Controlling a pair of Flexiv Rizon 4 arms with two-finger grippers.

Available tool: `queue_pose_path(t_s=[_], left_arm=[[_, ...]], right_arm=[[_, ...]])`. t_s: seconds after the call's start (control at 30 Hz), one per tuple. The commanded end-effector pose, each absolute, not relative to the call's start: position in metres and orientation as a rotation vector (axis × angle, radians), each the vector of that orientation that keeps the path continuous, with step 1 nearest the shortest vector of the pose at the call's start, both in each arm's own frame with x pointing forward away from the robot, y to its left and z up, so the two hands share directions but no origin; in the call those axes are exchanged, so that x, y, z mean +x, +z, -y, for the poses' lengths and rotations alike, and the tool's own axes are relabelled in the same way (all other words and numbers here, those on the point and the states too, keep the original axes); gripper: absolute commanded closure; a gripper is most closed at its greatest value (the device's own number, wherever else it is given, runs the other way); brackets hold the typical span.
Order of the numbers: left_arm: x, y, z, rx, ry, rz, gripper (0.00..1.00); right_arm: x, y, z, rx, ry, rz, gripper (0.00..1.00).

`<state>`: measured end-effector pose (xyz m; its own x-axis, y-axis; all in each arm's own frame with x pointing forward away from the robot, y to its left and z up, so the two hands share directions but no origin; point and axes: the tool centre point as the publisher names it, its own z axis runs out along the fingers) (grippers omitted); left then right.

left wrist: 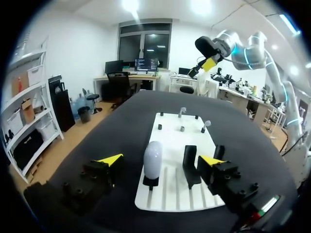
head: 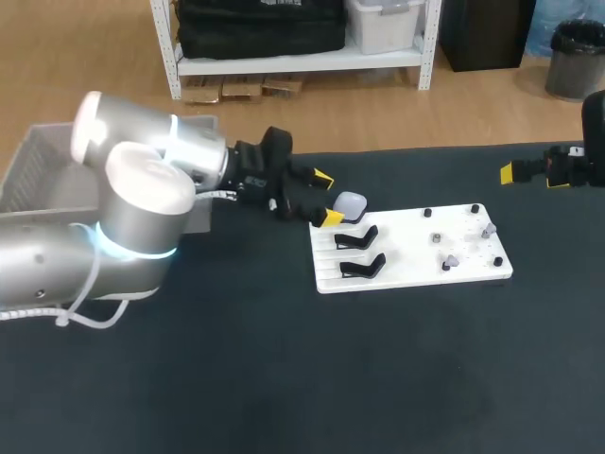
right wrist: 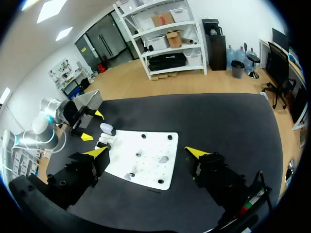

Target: Pick up each earbud case from the left stands, insert the matching earbuds, close the lid, and place the case in the box.

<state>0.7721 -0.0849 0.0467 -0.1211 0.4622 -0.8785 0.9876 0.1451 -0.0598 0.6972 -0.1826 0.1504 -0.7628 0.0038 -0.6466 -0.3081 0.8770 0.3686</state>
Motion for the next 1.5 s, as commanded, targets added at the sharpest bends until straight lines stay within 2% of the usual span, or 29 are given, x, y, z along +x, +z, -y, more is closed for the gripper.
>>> queue_pose_path(t_s=[0.03, 0.53, 0.83, 1.03, 1.1, 1.13, 1.27, 1.33, 1.37, 1.4, 1.5], left_arm=[[0.784, 0.038, 0.092, 1.417, -0.936, -1.691, 0.0], [0.788, 0.023, 0.101, 1.412, -0.964, -1.714, 0.0], [0.787, 0.019, 0.105, 1.406, -0.973, -1.721, 0.12], [0.787, 0.017, 0.106, 1.4, -0.98, -1.724, 0.31], [0.787, 0.016, 0.106, 1.399, -0.983, -1.725, 0.4], [0.787, 0.016, 0.106, 1.399, -0.986, -1.724, 0.49], [0.787, 0.016, 0.107, 1.4, -0.989, -1.721, 0.54], [0.787, 0.016, 0.107, 1.4, -0.991, -1.72, 0.62], [0.787, 0.016, 0.107, 1.401, -0.991, -1.719, 0.69], [0.787, 0.016, 0.107, 1.401, -0.992, -1.719, 0.72], [0.786, 0.015, 0.106, 1.4, -0.994, -1.719, 0.95]], right_arm=[[0.698, 0.15, 0.183, -0.22, 0.611, -2.374, 0.0], [0.698, 0.15, 0.183, -0.22, 0.611, -2.374, 0.0], [0.698, 0.15, 0.183, -0.22, 0.611, -2.374, 0.0], [0.698, 0.15, 0.183, -0.22, 0.611, -2.374, 0.0], [0.698, 0.15, 0.183, -0.22, 0.611, -2.374, 0.0], [0.698, 0.15, 0.183, -0.22, 0.611, -2.374, 0.0], [0.698, 0.15, 0.183, -0.22, 0.611, -2.374, 0.0], [0.698, 0.15, 0.183, -0.22, 0.611, -2.374, 0.0], [0.698, 0.15, 0.183, -0.22, 0.611, -2.374, 0.0], [0.698, 0.15, 0.183, -0.22, 0.611, -2.374, 0.0], [0.698, 0.15, 0.183, -0.22, 0.611, -2.374, 0.0]])
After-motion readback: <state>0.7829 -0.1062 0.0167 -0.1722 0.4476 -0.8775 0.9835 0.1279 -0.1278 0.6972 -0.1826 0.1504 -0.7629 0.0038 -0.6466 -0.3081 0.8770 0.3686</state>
